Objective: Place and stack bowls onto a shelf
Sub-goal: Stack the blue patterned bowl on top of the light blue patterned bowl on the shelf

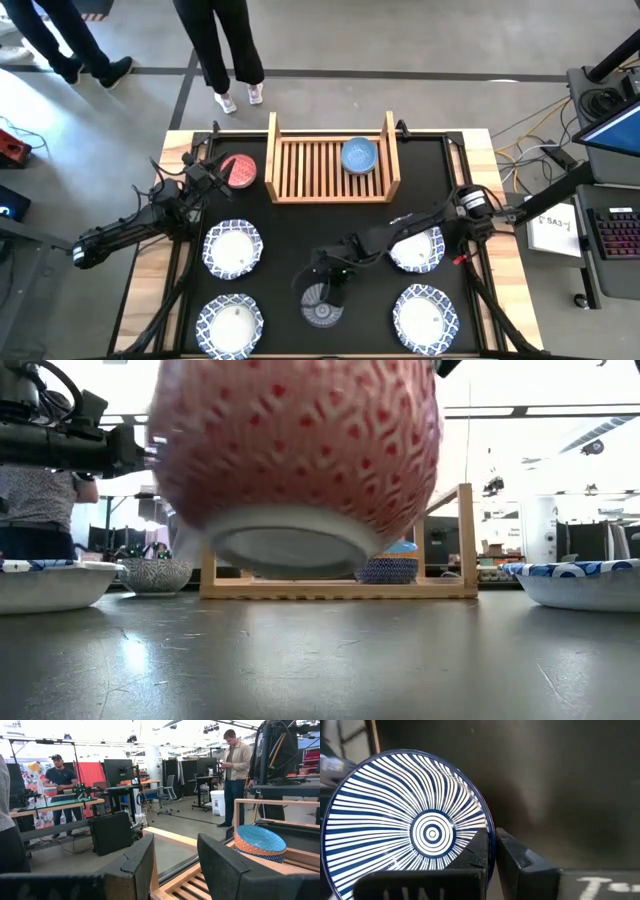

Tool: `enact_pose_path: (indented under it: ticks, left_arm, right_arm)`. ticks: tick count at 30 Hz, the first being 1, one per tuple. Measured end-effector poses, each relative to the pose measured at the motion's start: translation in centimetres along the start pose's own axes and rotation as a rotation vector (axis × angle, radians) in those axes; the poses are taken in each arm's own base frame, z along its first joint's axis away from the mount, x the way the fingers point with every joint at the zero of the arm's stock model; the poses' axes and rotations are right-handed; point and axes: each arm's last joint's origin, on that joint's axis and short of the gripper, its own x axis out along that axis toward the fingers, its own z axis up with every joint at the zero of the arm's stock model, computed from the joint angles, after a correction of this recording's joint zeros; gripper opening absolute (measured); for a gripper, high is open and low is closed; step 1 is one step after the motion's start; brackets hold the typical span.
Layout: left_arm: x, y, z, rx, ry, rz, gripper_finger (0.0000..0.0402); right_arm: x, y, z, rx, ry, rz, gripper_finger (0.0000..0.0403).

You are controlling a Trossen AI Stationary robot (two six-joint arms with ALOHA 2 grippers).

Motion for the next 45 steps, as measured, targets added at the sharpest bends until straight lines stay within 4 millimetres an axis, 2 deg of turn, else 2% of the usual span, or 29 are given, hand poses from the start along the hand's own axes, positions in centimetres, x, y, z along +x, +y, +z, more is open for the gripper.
enact_pose_path:
  ticks: [7, 16, 24, 30, 33, 38, 45]
  left_arm:
    - [0.0, 0.0, 0.0, 0.0, 0.0, 0.0, 0.0134]
    - [0.0, 0.0, 0.0, 0.0, 0.0, 0.0, 0.0134]
    - [0.0, 0.0, 0.0, 0.0, 0.0, 0.0, 0.0134]
    - [0.0, 0.0, 0.0, 0.0, 0.0, 0.0, 0.0134]
    - [0.0, 0.0, 0.0, 0.0, 0.0, 0.0, 0.0134]
    - [0.0, 0.0, 0.0, 0.0, 0.0, 0.0, 0.0134]
    - [0.0, 0.0, 0.0, 0.0, 0.0, 0.0, 0.0134]
  right_arm:
    - [-4.0, -2.6, 2.9, -0.045, 0.067, -0.156, 0.001]
    - [-11.6, -7.9, 6.9, -0.085, 0.097, -0.436, 0.0011]
    - [-17.6, -15.3, 9.3, -0.001, 0.052, -0.536, 0.0012]
    - [-21.7, -22.3, 9.2, 0.133, 0.037, -0.606, 0.0012]
    - [-23.6, -25.2, 8.7, 0.211, 0.015, -0.663, 0.0012]
    - [-25.2, -28.1, 8.3, 0.272, -0.033, -0.711, 0.0012]
    - [-24.3, -29.7, 7.4, 0.288, 0.006, -0.742, 0.0012]
